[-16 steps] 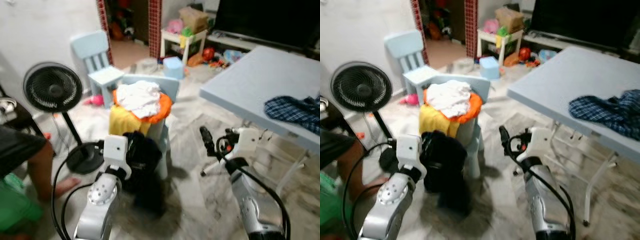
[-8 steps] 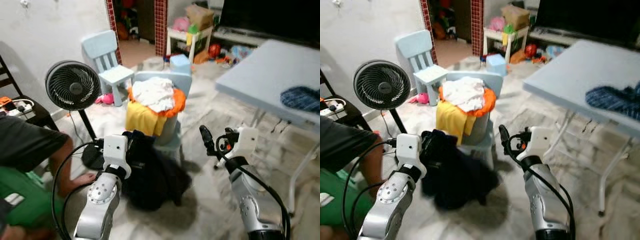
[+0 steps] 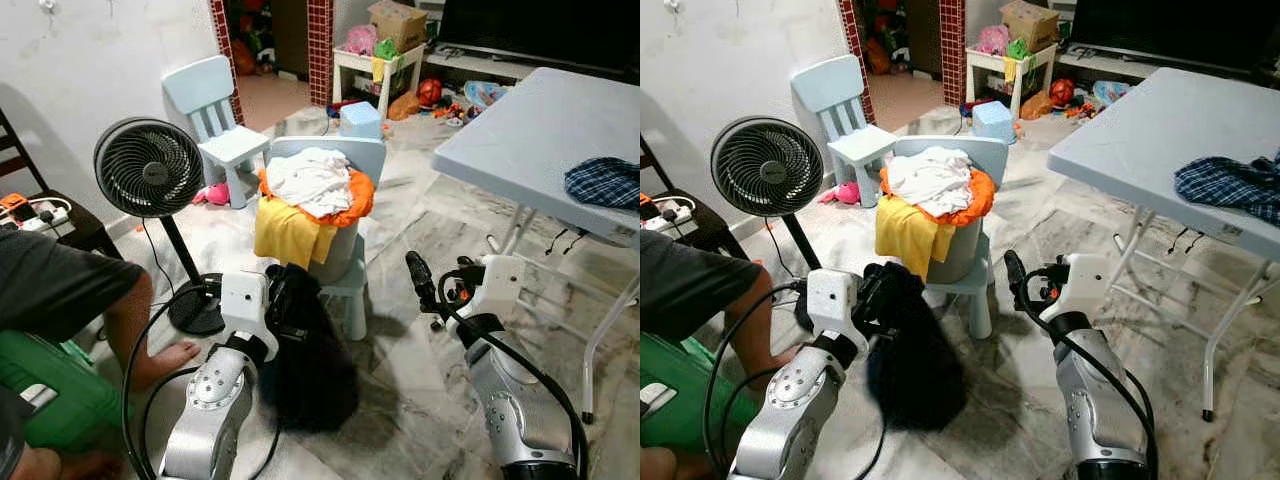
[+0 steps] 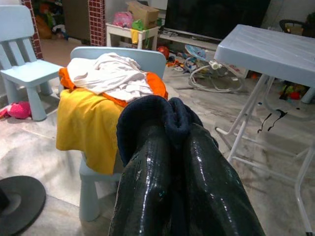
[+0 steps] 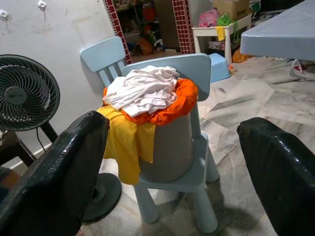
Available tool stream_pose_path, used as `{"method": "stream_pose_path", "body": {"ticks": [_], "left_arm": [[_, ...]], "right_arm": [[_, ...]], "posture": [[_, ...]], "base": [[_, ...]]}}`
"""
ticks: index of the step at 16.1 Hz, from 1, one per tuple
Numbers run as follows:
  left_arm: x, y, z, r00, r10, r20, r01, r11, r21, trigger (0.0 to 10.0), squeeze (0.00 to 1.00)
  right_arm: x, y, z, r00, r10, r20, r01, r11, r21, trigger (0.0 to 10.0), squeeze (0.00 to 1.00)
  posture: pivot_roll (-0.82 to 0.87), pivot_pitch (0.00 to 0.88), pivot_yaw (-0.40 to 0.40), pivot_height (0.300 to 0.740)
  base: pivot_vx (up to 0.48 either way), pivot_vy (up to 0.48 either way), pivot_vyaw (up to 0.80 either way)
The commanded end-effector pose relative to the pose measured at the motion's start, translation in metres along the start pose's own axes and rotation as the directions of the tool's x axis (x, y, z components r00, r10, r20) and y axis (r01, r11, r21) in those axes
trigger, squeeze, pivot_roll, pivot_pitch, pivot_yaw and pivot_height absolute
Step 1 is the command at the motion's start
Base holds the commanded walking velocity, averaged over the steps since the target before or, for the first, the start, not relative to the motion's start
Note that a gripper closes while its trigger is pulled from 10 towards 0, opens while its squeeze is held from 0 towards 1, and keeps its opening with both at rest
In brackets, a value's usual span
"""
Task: Hang hanger
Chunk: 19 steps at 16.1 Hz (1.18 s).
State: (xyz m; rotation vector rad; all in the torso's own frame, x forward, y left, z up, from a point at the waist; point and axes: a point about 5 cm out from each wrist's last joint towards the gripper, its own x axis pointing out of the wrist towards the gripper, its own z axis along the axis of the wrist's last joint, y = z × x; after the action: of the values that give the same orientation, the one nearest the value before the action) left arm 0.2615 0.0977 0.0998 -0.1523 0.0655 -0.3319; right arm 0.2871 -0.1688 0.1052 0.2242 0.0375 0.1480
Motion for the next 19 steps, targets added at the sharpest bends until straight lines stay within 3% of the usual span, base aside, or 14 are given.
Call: {"method": "stream_pose_path", "body": {"ticks": [1, 7, 15, 19], "left_arm": [[0.0013, 0.0011, 0.0122, 0.999, -0.010, 0.046, 0.009, 1.000, 0.004, 10.0, 0.00], [0.0016, -0.0006, 0.0131, 0.998, -0.023, 0.052, 0.024, 1.000, -0.008, 10.0, 0.00], [0.0019, -0.0013, 0.0125, 0.998, -0.028, 0.050, 0.029, 0.999, -0.020, 10.0, 0.00], [0.0027, -0.0014, 0.0123, 0.999, -0.026, 0.047, 0.027, 0.999, -0.028, 10.0, 0.00]], "right_arm": [[0.0014, 0.0007, 0.0040, 1.000, -0.002, 0.005, 0.003, 1.000, -0.006, 10.0, 0.00], [0.0021, 0.0008, 0.0043, 1.000, -0.003, 0.004, 0.003, 1.000, -0.012, 10.0, 0.00], [0.0020, 0.0001, 0.0038, 1.000, -0.007, -0.002, 0.007, 1.000, -0.017, 10.0, 0.00], [0.0021, 0.0000, 0.0037, 1.000, -0.008, -0.003, 0.008, 1.000, -0.019, 10.0, 0.00]], "posture": [[-0.11, 0.000, 0.040, 0.740], [-0.11, 0.000, 0.039, 0.740], [-0.11, 0.000, 0.037, 0.740], [-0.11, 0.000, 0.039, 0.740]], "base": [[0.000, 0.000, -0.61], [0.176, 0.000, -0.75], [0.270, 0.000, -0.10], [0.271, 0.000, -0.76]]}}
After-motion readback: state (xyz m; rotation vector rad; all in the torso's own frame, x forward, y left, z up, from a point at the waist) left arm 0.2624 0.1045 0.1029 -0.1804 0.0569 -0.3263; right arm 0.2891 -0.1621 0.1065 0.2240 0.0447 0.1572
